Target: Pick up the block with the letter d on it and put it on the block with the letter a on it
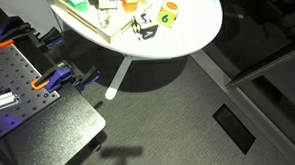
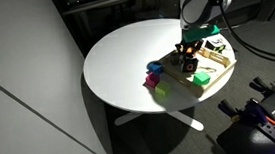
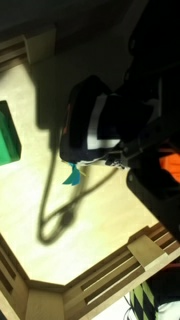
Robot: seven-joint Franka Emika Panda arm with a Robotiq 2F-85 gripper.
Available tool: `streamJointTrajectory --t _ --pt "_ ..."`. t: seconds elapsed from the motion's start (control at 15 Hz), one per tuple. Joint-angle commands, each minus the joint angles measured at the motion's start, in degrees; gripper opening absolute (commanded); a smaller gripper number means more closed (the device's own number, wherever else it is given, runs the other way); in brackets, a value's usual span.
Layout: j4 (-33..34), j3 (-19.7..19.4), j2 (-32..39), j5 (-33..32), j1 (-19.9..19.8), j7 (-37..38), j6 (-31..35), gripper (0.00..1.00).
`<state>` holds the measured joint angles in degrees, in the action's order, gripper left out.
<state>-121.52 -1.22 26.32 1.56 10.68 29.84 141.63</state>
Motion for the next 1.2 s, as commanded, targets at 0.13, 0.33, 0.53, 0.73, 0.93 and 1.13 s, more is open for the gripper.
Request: streamJointTrajectory --t 0.13,0.33,0.53,0.73,0.93,1.13 --pt "-0.91 -0.13 -4.76 0.95 -0.99 -1.31 -1.92 0.11" --pt "0.05 -0.42 -5.93 1.54 -2.43 -1.56 -3.21 0.08" --pt "1.11 -0.97 -6.56 1.49 -3.9 -1.42 -4.09 0.08" --pt "2.24 -1.36 -6.62 1.72 -5.28 -1.34 -4.72 0.1" --pt "3.39 -2.28 -6.2 1.06 -5.85 -0.33 -4.14 0.1" --pt "3.81 -3.01 -6.6 1.26 -6.46 -0.45 -4.04 0.1"
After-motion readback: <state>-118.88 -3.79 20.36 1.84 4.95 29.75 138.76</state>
